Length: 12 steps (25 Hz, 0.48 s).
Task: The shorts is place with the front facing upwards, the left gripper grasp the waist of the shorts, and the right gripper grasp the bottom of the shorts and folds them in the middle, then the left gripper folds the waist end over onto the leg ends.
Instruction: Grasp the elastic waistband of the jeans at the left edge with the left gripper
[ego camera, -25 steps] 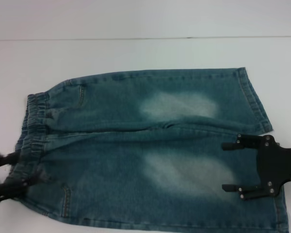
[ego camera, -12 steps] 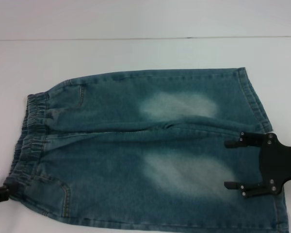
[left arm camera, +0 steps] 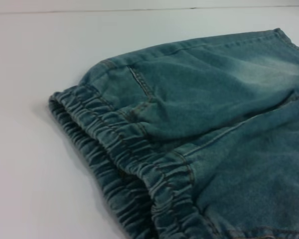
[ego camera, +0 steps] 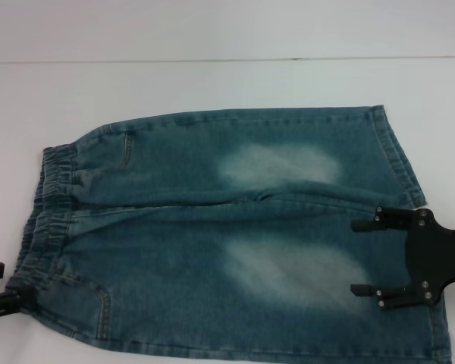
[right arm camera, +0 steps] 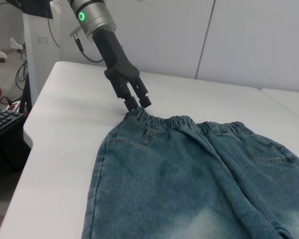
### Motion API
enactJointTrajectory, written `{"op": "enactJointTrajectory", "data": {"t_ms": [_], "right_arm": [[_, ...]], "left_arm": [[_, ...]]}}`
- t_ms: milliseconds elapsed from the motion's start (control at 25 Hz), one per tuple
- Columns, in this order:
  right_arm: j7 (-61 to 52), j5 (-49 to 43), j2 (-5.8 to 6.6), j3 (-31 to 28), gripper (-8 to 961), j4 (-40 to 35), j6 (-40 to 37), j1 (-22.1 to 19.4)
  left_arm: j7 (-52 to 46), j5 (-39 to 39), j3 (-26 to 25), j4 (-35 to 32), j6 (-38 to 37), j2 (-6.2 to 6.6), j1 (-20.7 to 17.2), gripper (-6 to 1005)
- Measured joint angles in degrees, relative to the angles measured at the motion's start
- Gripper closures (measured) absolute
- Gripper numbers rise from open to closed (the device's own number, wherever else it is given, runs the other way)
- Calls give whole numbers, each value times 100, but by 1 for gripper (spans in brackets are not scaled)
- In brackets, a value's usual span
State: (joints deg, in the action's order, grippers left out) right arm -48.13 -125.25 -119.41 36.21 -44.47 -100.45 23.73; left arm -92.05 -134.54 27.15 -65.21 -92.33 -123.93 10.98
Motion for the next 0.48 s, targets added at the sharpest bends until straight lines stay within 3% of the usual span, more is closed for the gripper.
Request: {"op": "enactJointTrajectory", "data": {"t_ms": [480], "right_arm": [[16, -7, -3, 2, 71, 0, -23, -10]], "left_arm": [[28, -192, 179, 237, 50, 9, 125, 267]]}}
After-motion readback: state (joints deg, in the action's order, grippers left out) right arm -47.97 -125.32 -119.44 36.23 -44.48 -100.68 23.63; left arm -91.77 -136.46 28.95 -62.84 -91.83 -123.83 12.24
